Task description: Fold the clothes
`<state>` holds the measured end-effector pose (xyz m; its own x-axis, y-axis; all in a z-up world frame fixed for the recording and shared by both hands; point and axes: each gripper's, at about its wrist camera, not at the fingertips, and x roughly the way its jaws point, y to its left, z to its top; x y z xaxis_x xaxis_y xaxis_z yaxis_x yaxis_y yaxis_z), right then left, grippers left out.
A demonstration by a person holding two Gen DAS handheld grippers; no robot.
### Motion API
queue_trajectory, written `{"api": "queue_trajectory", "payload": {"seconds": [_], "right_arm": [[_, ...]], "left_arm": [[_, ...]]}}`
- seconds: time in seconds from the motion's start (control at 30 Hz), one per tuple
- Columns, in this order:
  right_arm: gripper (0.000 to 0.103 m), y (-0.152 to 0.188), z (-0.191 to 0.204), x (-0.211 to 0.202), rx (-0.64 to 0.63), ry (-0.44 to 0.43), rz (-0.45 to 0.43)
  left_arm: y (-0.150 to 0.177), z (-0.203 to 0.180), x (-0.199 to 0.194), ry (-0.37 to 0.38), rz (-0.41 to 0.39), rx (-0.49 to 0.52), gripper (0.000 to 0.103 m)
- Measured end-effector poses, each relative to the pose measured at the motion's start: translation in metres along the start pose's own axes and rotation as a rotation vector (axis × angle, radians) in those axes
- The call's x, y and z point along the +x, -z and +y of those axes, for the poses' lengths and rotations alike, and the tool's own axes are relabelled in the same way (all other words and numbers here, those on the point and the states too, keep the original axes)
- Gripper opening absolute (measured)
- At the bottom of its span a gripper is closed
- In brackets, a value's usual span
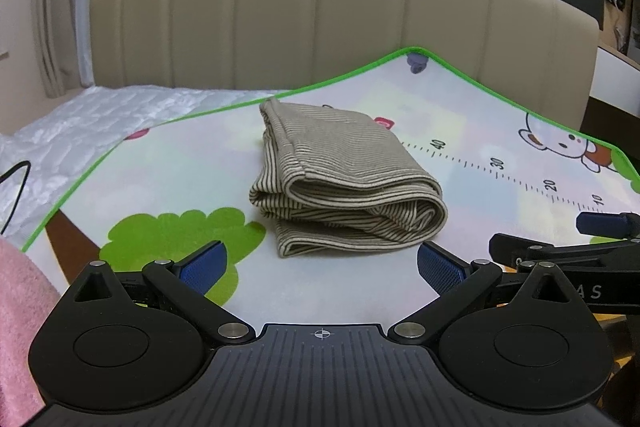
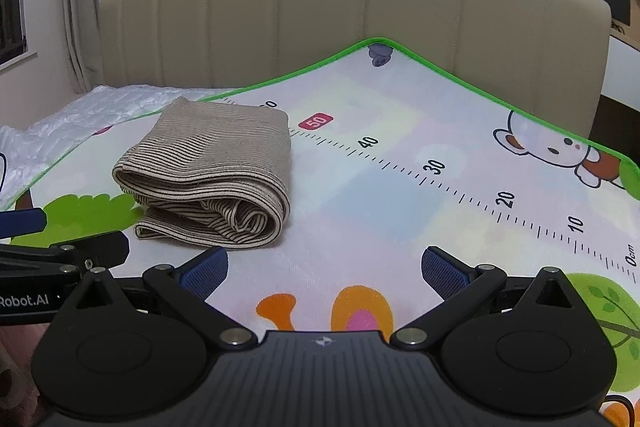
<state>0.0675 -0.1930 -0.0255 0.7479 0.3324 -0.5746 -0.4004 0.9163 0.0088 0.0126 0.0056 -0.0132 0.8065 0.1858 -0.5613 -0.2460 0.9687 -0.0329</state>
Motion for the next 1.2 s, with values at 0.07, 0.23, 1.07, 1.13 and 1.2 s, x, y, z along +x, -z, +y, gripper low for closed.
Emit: {"api": "queue_trajectory", "payload": {"seconds": [0.07, 0.23, 1.07, 1.13, 1.2], "right_arm": [[0.103, 0.0002, -0.0006, -0.0009, 0.003, 0.001, 0.000], [0.103, -0.0003, -0.0020, -0.0026, 0.008, -0.002, -0.002], [0.103, 0.0006, -0.0040, -0.0025, 0.015, -0.006, 0.013], [0.103, 0.0009, -0.0038, -0.0023, 0.016, -0.006, 0.015], [0.103, 0.0010, -0.0035, -0.0020, 0.015, -0.005, 0.016]], "left_arm": [[-0.0001, 0.0002, 0.0005, -0.003, 0.003, 0.000, 0.103], [0.0001, 0.0009, 0.0012, -0.010, 0.009, -0.002, 0.103], [0.0005, -0.0004, -0.0005, -0.010, 0.009, 0.003, 0.103], [0.0003, -0.0001, -0.0005, -0.010, 0.011, 0.002, 0.103], [0.0001, 0.0003, -0.0005, -0.011, 0.012, -0.001, 0.103]]}}
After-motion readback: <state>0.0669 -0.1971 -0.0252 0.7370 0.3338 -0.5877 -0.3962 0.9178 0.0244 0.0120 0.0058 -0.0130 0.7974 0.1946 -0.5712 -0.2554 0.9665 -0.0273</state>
